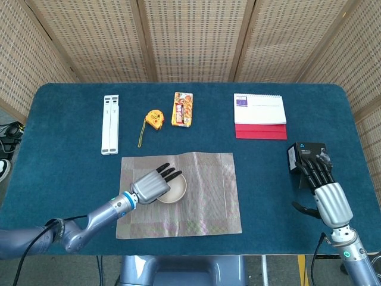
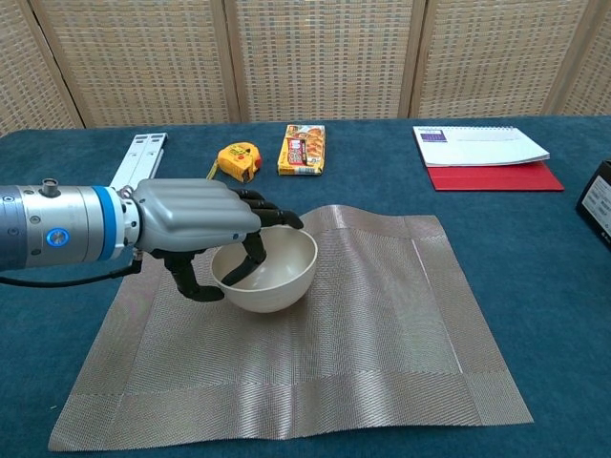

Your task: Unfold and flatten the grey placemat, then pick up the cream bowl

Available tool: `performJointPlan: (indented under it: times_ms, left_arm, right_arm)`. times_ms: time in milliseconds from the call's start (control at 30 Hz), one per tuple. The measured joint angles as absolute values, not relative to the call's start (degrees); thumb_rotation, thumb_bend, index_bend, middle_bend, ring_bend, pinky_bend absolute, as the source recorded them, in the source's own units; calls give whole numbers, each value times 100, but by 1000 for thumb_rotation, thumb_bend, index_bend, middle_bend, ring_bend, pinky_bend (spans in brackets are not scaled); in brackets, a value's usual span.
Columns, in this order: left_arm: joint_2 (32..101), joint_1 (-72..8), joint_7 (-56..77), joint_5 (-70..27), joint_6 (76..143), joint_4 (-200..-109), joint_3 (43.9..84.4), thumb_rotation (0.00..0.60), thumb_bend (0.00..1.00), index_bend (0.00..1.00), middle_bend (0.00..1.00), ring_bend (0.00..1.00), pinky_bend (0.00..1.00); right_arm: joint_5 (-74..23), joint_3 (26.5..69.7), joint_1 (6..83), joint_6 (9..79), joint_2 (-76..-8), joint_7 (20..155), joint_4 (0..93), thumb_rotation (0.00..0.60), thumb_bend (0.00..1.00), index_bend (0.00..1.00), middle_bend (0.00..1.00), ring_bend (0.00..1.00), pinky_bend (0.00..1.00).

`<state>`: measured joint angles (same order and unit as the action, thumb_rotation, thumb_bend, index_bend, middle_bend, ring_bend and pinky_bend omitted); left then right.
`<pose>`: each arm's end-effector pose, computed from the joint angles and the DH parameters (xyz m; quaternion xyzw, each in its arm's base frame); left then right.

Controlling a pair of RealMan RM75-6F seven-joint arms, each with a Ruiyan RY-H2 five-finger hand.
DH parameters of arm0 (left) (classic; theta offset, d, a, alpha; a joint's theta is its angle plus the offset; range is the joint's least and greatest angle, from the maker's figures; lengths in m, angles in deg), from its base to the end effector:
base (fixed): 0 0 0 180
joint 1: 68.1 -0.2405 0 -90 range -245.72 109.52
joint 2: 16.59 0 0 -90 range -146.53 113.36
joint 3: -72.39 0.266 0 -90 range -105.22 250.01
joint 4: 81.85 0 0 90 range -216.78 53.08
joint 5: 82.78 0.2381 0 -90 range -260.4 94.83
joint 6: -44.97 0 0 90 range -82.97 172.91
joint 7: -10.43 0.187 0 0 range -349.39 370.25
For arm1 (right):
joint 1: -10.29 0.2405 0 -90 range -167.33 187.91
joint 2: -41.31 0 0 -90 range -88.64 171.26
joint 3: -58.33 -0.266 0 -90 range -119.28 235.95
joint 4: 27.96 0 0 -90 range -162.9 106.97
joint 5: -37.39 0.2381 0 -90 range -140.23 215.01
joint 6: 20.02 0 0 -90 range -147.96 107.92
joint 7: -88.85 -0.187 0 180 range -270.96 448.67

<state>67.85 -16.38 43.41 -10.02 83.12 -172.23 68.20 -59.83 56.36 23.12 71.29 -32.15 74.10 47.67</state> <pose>-0.0977 0.3468 -0.1052 -0.9123 -0.1692 -0.2455 0.2809 -0.3013 -0.2669 0.1098 0.6350 -0.3207 0.5144 0.4788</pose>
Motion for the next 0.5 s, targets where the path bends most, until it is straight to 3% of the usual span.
performJointPlan:
  times_ms: [67,133,200,267,333,500]
  left_arm:
    - [6791,-1620,4533,-1110,8362,-17292,6869,600,419,634,0,0,0]
    - [6791,-1604,4753,-1240,8437,-17372,6935,600,368,474,0,0,0]
    - [6782,-1592,4931,-1369,8533,-17461,7002,600,209,172,0,0,0]
    - [6755,-1589,4993,-1447,8609,-17553,7047,600,80,22,0,0,0]
    - [6693,-1591,4993,-1464,8676,-17635,7078,600,29,0,0,0,0]
    - [6526,-1647,4775,-1327,8860,-17786,7090,600,25,0,0,0,0]
  right_arm:
    - [-5984,5635,2312,7129,-3212,7404,4770,600,0,78,0,0,0]
    - [-5988,5633,2312,7136,-3208,7405,4778,600,0,78,0,0,0]
    - [-5989,5631,2311,7138,-3206,7411,4789,600,0,78,0,0,0]
    - [-5994,5635,2309,7138,-3202,7415,4811,600,0,78,0,0,0]
    - [-6004,5638,2307,7143,-3197,7426,4832,600,0,77,0,0,0]
    - [-6031,5644,2305,7157,-3183,7443,4870,600,0,78,0,0,0]
